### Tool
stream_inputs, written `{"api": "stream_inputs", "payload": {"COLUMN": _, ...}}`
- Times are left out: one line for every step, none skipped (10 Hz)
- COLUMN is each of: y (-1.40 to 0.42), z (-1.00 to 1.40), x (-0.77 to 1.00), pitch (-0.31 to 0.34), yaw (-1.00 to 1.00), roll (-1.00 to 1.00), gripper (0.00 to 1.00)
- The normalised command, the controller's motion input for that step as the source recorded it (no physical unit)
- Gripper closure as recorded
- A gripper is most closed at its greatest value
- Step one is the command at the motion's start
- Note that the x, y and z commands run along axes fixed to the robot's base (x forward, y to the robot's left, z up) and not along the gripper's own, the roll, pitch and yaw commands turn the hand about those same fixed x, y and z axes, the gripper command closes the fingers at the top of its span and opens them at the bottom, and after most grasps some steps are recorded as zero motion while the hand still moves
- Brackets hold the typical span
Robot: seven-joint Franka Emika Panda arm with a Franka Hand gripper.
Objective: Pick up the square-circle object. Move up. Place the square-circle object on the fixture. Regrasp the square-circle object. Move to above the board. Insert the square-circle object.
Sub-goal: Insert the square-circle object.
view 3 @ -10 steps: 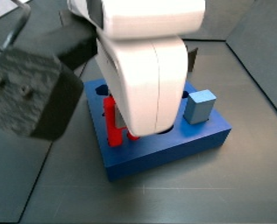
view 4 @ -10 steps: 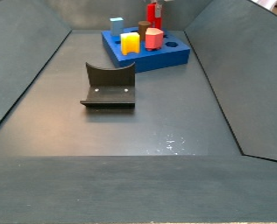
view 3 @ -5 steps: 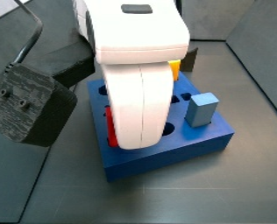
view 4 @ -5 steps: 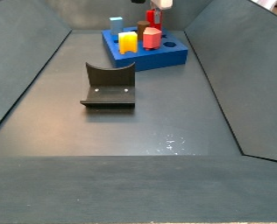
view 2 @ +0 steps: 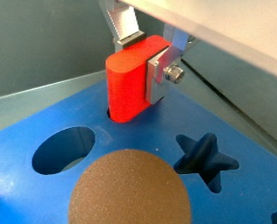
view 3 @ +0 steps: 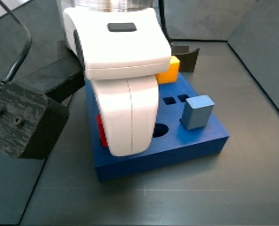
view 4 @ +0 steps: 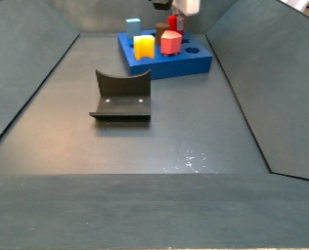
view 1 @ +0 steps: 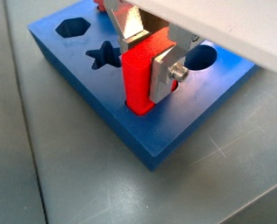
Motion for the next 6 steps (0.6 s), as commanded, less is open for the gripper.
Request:
{"api": "stream_inputs", "payload": {"y": 0.00, "z": -0.23, "x": 0.00, "pitch": -0.051, "yaw": 0.00, "roll": 0.00, "gripper": 1.00}}
{"api": "stream_inputs", "payload": {"y": 0.00, "z": -0.15, "x": 0.00, "pitch": 0.000, "yaw": 0.00, "roll": 0.00, "gripper": 1.00}}
{"api": "stream_inputs", "payload": {"y": 0.00, "z": -0.89, "x": -0.05, "pitch": -0.079, "yaw": 0.00, "roll": 0.05, "gripper": 1.00}}
{"api": "stream_inputs", "payload": {"y": 0.00, "z": -0.29, "x": 0.00, "pitch": -0.053, "yaw": 0.00, "roll": -0.03, "gripper": 1.00}}
{"api": "stream_inputs", "payload": {"y": 0.00, "z": 0.00, "x": 0.00, "pitch": -0.014, "yaw": 0.00, "roll": 0.00, "gripper": 1.00}}
{"api": "stream_inputs", "payload": {"y": 0.00, "z": 0.00, "x": 0.00, "pitch": 0.000, "yaw": 0.00, "roll": 0.00, "gripper": 1.00}}
